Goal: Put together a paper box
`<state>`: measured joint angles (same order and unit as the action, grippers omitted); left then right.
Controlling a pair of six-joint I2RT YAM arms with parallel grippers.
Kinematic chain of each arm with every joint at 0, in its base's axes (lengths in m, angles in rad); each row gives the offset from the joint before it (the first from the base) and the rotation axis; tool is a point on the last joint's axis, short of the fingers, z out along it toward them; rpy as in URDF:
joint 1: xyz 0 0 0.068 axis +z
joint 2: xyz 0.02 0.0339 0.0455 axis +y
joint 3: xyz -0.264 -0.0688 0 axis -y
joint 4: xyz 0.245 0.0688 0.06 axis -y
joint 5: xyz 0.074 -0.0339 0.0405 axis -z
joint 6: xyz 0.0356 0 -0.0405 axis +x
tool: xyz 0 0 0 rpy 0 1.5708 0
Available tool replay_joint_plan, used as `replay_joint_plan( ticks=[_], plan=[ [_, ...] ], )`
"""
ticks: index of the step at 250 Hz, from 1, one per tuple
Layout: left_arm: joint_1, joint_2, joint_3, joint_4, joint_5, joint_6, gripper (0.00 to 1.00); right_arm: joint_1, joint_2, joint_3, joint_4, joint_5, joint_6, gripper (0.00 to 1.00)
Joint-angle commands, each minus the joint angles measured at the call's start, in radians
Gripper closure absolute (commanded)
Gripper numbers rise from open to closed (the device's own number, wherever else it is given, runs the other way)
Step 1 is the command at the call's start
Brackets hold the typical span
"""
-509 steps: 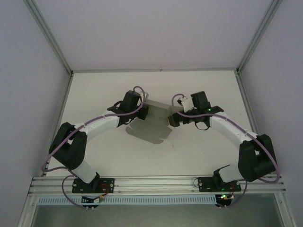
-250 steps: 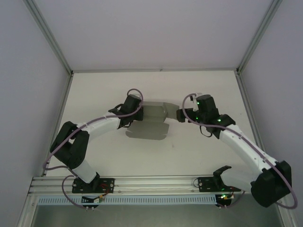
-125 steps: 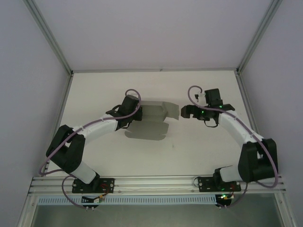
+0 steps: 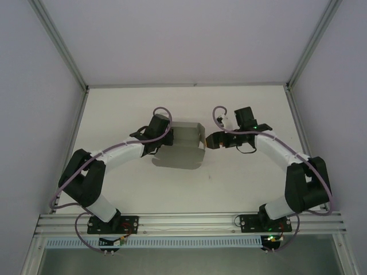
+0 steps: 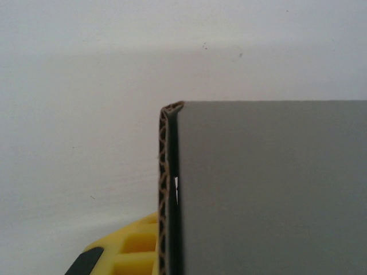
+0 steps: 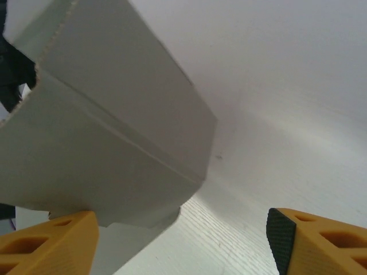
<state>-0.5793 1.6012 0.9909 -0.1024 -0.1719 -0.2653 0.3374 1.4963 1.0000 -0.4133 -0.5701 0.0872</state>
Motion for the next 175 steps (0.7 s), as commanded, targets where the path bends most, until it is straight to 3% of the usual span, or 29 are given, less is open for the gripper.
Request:
replay_joint_plan(
  ticks=[1, 57, 138, 175],
  plan=[
    [0.004, 0.017, 0.033, 0.006, 0.03, 0.002, 1.0, 0.039, 0.052, 0.052, 0.053, -0.011, -0.012, 0.27],
    [0.004, 0.035, 0.036, 0.012, 0.054, -0.01, 1.0, 0.113, 0.112, 0.101, 0.104, 0.096, 0.002, 0.36],
    [-0.01, 0.037, 0.043, 0.017, 0.081, -0.012, 1.0, 0.213, 0.163, 0.102, 0.235, 0.402, 0.08, 0.55],
    [-0.029, 0.037, 0.049, 0.015, 0.075, -0.012, 1.0, 0.272, 0.179, 0.092, 0.311, 0.625, 0.184, 0.63]
  ],
)
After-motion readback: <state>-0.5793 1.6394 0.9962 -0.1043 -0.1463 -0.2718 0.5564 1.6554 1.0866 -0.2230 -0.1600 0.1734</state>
